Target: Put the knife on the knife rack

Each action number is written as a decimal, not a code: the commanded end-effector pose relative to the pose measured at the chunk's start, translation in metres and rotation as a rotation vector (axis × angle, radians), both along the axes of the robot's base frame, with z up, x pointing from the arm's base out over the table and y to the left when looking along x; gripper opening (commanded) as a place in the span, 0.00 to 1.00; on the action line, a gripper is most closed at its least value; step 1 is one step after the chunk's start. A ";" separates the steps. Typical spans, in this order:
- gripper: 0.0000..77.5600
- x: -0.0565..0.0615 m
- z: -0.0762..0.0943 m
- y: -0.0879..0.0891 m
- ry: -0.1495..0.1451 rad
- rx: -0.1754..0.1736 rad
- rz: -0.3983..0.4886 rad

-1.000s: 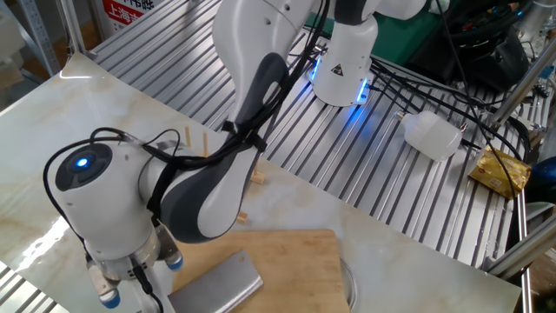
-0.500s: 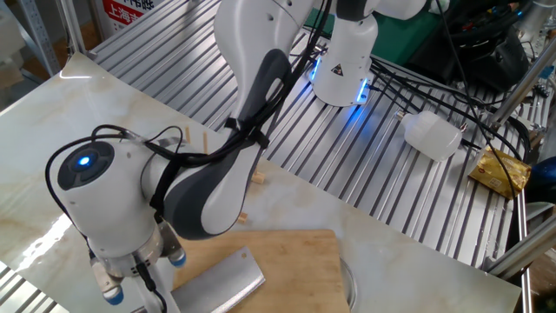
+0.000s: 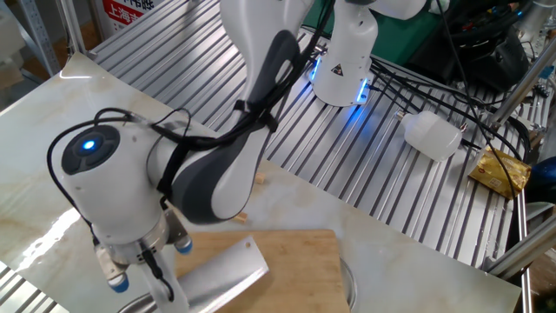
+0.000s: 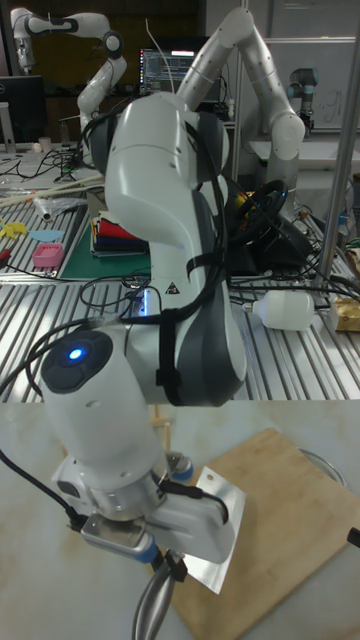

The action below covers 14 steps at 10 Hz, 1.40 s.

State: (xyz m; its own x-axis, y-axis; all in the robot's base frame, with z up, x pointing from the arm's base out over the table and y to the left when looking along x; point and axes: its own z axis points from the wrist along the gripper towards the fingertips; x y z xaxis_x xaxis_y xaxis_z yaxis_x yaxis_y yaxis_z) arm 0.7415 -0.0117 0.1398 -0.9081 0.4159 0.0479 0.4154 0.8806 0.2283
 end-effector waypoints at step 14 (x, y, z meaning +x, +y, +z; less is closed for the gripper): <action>0.02 -0.063 0.071 -0.022 0.085 -0.084 0.077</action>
State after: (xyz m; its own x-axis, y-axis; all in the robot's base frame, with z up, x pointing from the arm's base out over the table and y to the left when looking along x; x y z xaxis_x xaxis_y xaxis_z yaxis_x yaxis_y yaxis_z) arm 0.6835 -0.0300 0.2024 -0.9256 0.3666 0.0940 0.3762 0.9184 0.1223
